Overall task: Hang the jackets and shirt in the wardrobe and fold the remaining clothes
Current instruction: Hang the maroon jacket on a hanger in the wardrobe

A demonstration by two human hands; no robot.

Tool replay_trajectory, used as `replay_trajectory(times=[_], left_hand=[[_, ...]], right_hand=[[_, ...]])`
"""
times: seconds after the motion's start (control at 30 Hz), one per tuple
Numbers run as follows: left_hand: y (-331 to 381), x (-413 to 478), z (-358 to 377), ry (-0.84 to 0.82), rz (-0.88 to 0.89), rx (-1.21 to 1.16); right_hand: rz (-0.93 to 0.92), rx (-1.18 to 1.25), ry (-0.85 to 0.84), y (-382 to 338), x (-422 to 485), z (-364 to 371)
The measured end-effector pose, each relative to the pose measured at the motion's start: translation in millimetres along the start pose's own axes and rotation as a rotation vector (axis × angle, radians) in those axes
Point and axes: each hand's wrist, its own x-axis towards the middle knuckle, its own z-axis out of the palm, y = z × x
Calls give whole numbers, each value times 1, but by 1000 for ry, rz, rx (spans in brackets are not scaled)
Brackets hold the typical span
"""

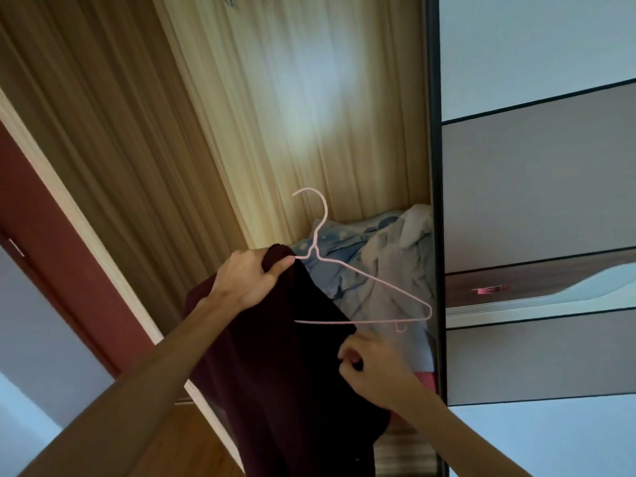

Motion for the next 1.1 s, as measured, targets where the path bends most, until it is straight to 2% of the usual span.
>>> replay_trajectory(times=[0.1, 0.17, 0.23, 0.3, 0.37, 0.47, 0.6, 0.73, 0.8, 0.87, 1.0, 1.1], left_hand=[[1, -1, -13, 19, 24, -44], [2, -6, -24, 27, 32, -85], [4, -11, -35, 43, 41, -105], [4, -15, -45, 67, 44, -112], [0, -18, -54, 91, 42, -105], [-16, -24, -63, 110, 9, -85], [-53, -41, -73, 120, -70, -56], [-81, -62, -80, 132, -139, -86], [-88, -67, -84, 153, -161, -94], [-95, -70, -89, 183, -166, -80], [-108, -78, -99, 228, -184, -40], [-114, -85, -97, 204, -270, -18]], right_hand=[[316, -157, -313, 34, -2, 42], [447, -140, -353, 50, -2, 57], [515, -137, -464, 61, 3, 75], [493, -235, -644, 61, 9, 96], [482, -313, -722, 46, 12, 112], [508, -339, -543, 29, 19, 118], [489, -329, -280, 33, 43, 90], [304, -394, 12, 42, 89, 48], [223, -362, 31, 47, 113, 32], [219, -429, 14, 21, 130, 9], [159, -390, -57, -1, 166, -19], [19, -372, 2, -17, 185, -40]])
